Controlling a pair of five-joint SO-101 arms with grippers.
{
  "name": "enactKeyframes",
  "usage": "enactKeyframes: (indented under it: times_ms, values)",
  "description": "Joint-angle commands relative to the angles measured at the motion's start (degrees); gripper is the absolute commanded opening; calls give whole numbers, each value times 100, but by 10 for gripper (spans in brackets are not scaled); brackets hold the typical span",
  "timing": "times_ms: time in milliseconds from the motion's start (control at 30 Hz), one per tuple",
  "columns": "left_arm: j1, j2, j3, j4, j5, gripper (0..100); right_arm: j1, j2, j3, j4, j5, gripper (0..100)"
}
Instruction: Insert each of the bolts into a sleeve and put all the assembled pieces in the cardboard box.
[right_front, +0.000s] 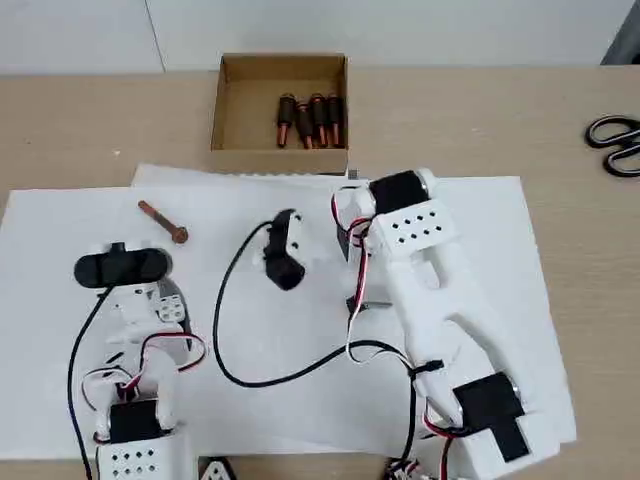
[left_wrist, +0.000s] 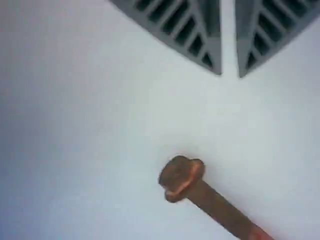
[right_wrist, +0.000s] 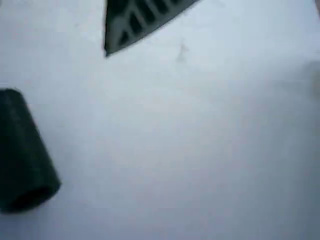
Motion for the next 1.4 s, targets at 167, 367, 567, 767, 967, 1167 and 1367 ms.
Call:
enactKeyframes:
  times_ms: [167,367,567,767,967,1167,1367]
  values:
    - [-141,-70,31,-290,-44,8,215,-224,281,-84,695,145]
    - [-141,-70,31,-308,-44,8,92,-189,334,-303,835,147]
    - [-141,-70,31,-308,-44,8,-180,-75,536,-470,1064,147]
    - [-141,-70,31,-308,-44,8,-189,400,651,-1086,1116,147]
    - [-141,-70,31,-308,-44,8,-180,725,642,-1367,1327,147]
    - [-141,-70,31,-308,-44,8,-154,1051,651,-1525,1451,147]
    - [-141,-70,31,-308,-44,8,22,1473,659,-1719,1477,147]
